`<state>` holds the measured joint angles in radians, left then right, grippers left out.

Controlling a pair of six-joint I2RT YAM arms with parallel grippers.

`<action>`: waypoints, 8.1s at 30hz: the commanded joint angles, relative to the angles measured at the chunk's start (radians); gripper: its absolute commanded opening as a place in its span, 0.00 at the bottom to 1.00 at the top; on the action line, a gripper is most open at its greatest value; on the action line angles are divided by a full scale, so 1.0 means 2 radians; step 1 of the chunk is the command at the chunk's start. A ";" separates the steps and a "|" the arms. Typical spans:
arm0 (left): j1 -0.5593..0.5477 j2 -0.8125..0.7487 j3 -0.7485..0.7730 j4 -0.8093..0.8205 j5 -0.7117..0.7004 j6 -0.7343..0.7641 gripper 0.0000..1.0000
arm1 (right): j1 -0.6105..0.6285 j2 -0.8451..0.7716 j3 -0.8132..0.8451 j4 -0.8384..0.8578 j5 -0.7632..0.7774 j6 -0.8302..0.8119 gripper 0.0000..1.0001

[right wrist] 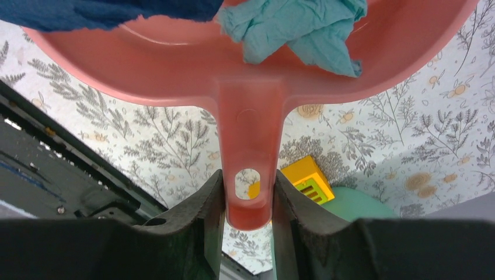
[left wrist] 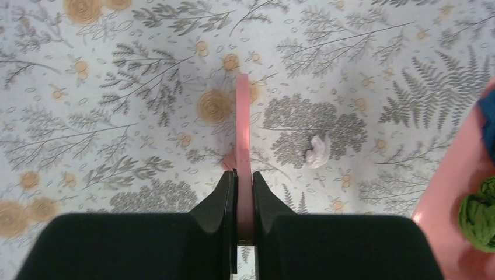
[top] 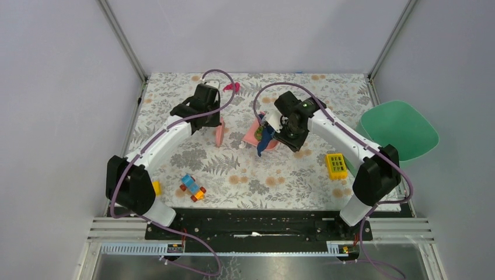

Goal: Sweep away the paper scraps from the table

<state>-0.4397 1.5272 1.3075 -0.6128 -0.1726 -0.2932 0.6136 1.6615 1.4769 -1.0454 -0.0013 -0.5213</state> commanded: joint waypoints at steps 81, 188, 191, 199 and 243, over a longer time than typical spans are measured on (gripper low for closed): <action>-0.001 0.022 -0.033 0.057 0.105 -0.001 0.00 | -0.668 -0.105 0.224 -0.220 -0.027 -0.313 0.00; -0.003 0.013 -0.023 0.053 -0.013 0.043 0.04 | -0.109 -0.059 -0.281 0.238 -0.071 0.001 0.47; -0.003 0.014 -0.022 0.053 -0.008 0.043 0.04 | -0.109 -0.071 -0.301 0.258 -0.078 0.004 0.57; -0.002 0.014 -0.020 0.054 -0.006 0.043 0.04 | -0.109 -0.086 -0.307 0.267 -0.072 0.013 0.46; 0.084 0.286 0.101 0.395 -0.050 -0.506 0.00 | -0.109 -0.085 -0.302 0.225 -0.044 0.019 0.00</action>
<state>-0.2676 2.1239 1.5558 0.1364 -0.2722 -1.1580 0.3862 1.4967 0.8749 -0.5930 -0.1093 -0.4808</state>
